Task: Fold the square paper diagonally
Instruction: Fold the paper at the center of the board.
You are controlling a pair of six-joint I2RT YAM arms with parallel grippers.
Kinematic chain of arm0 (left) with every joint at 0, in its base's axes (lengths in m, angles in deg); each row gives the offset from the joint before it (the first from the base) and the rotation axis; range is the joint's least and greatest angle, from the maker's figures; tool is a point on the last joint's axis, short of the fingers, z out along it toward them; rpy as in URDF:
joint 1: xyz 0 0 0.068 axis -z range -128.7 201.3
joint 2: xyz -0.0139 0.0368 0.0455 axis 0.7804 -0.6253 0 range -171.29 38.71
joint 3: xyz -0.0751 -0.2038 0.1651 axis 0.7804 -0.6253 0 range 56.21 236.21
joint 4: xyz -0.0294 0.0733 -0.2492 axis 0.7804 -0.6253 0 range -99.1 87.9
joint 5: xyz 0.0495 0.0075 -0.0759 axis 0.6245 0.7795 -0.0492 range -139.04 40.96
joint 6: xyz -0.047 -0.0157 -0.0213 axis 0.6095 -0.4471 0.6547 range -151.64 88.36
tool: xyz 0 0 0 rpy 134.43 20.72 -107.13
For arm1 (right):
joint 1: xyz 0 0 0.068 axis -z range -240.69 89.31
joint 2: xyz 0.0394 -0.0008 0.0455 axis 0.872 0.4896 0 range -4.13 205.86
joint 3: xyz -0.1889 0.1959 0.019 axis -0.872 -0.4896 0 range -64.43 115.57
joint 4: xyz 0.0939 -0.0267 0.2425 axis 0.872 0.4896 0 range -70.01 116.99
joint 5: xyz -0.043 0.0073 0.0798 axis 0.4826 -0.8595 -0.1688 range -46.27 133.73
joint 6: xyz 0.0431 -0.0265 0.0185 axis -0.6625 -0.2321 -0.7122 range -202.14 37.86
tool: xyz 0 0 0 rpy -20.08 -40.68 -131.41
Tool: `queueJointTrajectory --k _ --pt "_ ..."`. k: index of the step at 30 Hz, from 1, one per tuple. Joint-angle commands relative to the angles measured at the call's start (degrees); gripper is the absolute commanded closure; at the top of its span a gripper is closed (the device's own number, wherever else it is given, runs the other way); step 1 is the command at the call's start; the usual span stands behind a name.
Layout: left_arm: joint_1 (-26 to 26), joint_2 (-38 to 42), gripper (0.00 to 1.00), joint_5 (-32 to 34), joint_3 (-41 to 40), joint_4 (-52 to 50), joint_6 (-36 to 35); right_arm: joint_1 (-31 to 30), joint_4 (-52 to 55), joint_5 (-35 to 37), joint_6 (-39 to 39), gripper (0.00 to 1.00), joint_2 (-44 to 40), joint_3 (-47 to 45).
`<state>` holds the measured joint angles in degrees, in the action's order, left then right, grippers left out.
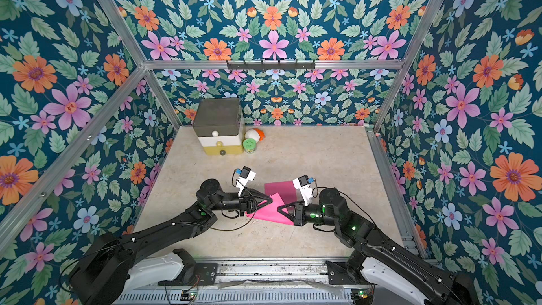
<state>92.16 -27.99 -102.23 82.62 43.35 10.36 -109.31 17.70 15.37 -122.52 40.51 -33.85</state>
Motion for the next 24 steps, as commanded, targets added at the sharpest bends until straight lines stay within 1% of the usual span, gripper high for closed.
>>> queueJointTrajectory --k 1,4,6,9,11,12,13,14,15,16,17,18,20,21,23,24 --pt "0.1 0.2 0.88 0.3 0.0 2.4 -0.3 0.3 -0.3 1.8 0.3 1.00 0.5 0.3" --pt "0.2 0.0 0.94 1.0 0.4 1.1 -1.2 0.5 0.3 2.4 0.0 1.00 1.0 0.6" --pt "0.2 0.0 0.96 1.7 0.6 0.4 -1.8 0.6 0.4 2.5 0.0 1.00 1.1 0.6" --pt "0.3 -0.3 1.00 2.9 1.4 -1.0 -2.6 0.8 0.8 2.6 0.2 1.00 1.3 0.7" --pt "0.5 -0.8 1.00 4.4 1.9 -2.2 -3.4 0.7 1.7 3.5 0.4 1.00 1.5 1.1" --pt "0.6 -1.2 1.00 5.8 2.1 -3.2 -3.8 0.7 2.8 4.5 0.8 0.89 1.4 1.6" --pt "0.7 -1.6 1.00 6.6 2.0 -3.2 -4.0 0.7 4.3 6.2 1.1 0.73 1.4 2.1" --pt "0.9 -2.2 1.00 7.9 1.8 -3.4 -4.2 0.7 7.1 9.4 1.7 0.54 1.5 3.1" --pt "1.0 -2.7 1.00 10.3 1.6 -3.8 -4.4 0.8 10.9 14.9 1.8 0.43 1.6 4.2" --pt "1.3 -3.1 1.00 12.8 1.1 -4.3 -4.7 0.7 15.0 20.8 1.3 0.37 1.7 5.4" --pt "1.6 -3.7 1.00 15.4 0.2 -4.0 -4.9 1.0 19.4 26.4 0.4 0.32 2.0 6.2" --pt "2.2 -4.5 1.00 18.2 -1.0 -2.7 -5.1 1.7 22.1 30.4 -0.8 0.27 2.3 6.9" --pt "3.7 -6.7 1.00 22.9 -3.2 -0.2 -4.9 2.2 25.1 36.5 -4.3 0.25 2.6 6.9" --pt "4.5 -8.6 1.00 24.0 -4.2 2.8 -4.5 2.2 25.3 38.6 -5.6 0.22 2.6 6.6" --pt "5.9 -12.6 1.00 26.4 -5.3 7.2 -3.1 2.2 24.9 42.6 -8.9 0.23 3.1 5.5" --pt "6.4 -15.2 1.00 26.5 -5.7 10.4 -2.1 2.2 23.9 44.2 -10.1 0.27 3.8 4.8"
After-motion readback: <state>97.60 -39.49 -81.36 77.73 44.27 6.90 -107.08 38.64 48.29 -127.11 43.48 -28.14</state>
